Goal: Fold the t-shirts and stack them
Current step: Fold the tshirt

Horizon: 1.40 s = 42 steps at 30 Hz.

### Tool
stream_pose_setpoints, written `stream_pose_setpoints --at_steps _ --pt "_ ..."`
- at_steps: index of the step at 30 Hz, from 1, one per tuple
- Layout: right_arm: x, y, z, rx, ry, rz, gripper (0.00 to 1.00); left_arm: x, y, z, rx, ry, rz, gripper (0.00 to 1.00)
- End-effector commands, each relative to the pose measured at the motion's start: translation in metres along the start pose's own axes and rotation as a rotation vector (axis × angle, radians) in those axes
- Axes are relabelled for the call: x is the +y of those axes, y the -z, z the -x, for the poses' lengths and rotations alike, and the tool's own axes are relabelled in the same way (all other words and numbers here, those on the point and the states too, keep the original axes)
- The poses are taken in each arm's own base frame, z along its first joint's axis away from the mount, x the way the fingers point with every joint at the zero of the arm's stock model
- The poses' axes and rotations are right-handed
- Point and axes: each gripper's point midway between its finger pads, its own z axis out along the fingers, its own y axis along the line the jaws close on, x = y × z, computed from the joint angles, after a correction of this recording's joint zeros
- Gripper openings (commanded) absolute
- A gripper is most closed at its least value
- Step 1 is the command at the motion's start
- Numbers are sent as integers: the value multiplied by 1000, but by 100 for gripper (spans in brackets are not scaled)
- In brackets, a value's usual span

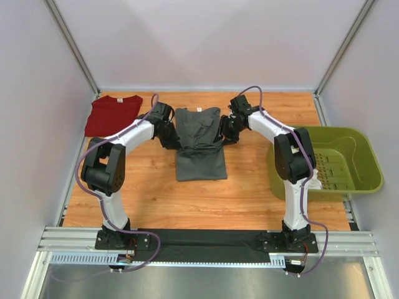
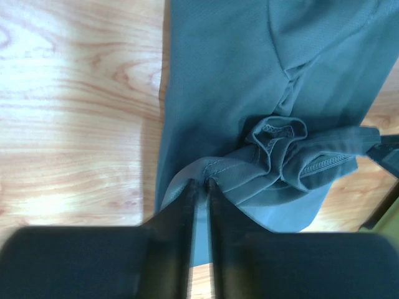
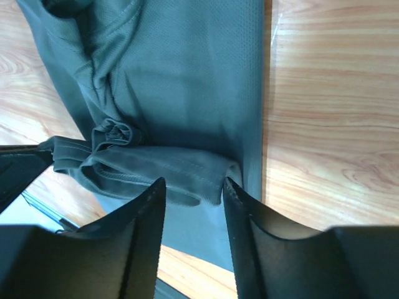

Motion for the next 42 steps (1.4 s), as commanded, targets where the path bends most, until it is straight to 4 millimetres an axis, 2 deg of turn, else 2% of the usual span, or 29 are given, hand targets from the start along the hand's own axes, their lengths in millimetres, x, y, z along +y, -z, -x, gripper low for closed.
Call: stream_pose_setpoints --at_steps 1,2,3,4,5,6,8,9,10,11,12,14,15,17,18,19,20,21,23,27,28,29,30,31,33,37,42 --pt "20 19 21 -61 38 39 45 -21 18 24 -55 -31 -63 27" --pt "29 29 27 -86 45 58 47 -24 23 28 -70 -33 -67 48" --pt "35 33 30 -100 45 75 54 -30 34 34 -101 -49 -87 56" --pt "42 38 33 -114 33 96 58 -38 44 43 -134 -59 -104 64" --pt "51 47 35 -133 35 123 61 -42 52 49 -155 -63 -112 83" --pt "57 52 39 -154 20 142 66 -51 68 57 -193 -74 -127 96" --pt "68 68 42 -196 14 168 67 -57 85 62 -222 -71 -147 97" --pt "64 67 40 -210 8 162 67 -60 99 59 -244 -68 -171 98" --pt "70 82 41 -243 8 179 67 -64 105 55 -244 -44 -201 98" --pt "71 86 38 -252 -2 186 67 -70 112 56 -270 -41 -244 98" --pt "76 90 36 -269 6 206 67 -66 118 42 -265 -31 -262 98" --pt "77 96 15 -256 5 219 67 -72 124 29 -268 -3 -312 98" --pt "80 97 9 -258 16 232 68 -66 124 14 -254 10 -317 98" --pt "81 95 -13 -252 30 223 67 -67 119 -7 -239 29 -343 98" --pt "81 97 -19 -261 34 222 66 -66 117 -12 -246 34 -338 97" --pt "69 87 -30 -248 19 194 63 -66 115 -17 -249 35 -339 97" --pt "67 83 -34 -262 16 185 51 -67 108 -29 -236 39 -340 96" --pt "64 79 -38 -256 -5 181 44 -64 104 -35 -231 45 -326 96" --pt "51 67 -45 -239 -22 152 36 -58 92 -42 -239 60 -293 95" --pt "42 46 -51 -217 12 118 21 -51 74 -41 -298 56 -291 85" --pt "37 34 -52 -195 13 97 15 -50 70 -39 -308 55 -287 84" --pt "42 32 -50 -192 26 99 5 -50 63 -37 -313 57 -285 82" --pt "37 20 -52 -170 27 82 2 -50 59 -35 -319 41 -285 81" --pt "36 15 -51 -165 38 73 1 -52 57 -34 -320 38 -290 81" --pt "37 5 -46 -152 42 61 7 -59 49 -31 -316 36 -307 78" --pt "37 -5 -39 -145 57 41 8 -65 39 -27 -300 43 -308 77" --pt "36 -15 -26 -151 72 13 10 -68 28 -9 -311 49 -294 76"
